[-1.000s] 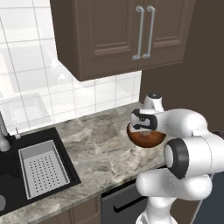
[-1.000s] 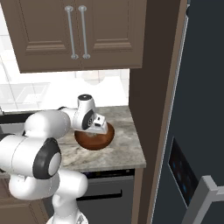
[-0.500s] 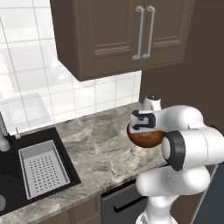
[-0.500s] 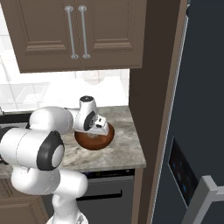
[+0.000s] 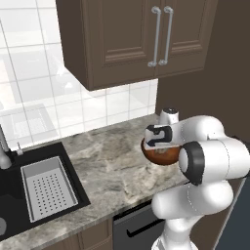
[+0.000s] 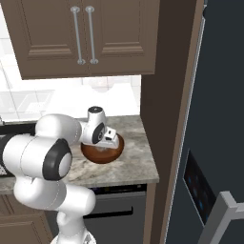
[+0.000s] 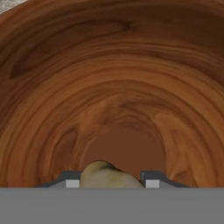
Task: Take the garlic, mushroom, and cucumber from the freezer and place them in the bowl on the counter.
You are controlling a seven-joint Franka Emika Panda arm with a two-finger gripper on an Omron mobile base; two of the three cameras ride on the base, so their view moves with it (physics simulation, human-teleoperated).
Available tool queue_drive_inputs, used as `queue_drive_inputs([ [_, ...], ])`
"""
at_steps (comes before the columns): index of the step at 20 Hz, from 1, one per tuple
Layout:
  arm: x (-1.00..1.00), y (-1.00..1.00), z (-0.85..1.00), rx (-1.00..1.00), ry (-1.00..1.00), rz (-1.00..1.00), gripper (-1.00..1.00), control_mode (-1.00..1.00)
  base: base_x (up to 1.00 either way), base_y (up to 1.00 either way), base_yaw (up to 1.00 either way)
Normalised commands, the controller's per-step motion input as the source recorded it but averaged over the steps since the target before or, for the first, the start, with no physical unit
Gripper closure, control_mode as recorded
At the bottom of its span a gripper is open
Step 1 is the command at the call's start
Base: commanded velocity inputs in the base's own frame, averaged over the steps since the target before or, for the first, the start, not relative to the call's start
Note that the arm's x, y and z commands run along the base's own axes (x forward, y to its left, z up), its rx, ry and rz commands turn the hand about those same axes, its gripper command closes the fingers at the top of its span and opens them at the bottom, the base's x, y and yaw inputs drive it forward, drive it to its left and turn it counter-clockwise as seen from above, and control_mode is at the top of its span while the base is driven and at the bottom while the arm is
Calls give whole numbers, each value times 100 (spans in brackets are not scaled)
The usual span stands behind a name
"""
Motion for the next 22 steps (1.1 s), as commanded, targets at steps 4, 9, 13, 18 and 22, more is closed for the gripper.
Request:
queue_drive_inputs([
  [4, 8, -3, -8, 0, 0, 0, 100, -100, 0, 0, 0],
  [9, 0, -1, 0, 0, 0, 0, -100, -100, 0, 0, 0],
  [13, 0, 0, 0, 0, 0, 0, -100, -100, 0, 0, 0],
  [18, 0, 0, 4, 0, 0, 0, -100, -100, 0, 0, 0],
  [22, -10, 0, 18, 0, -4, 0, -100, -100, 0, 0, 0],
])
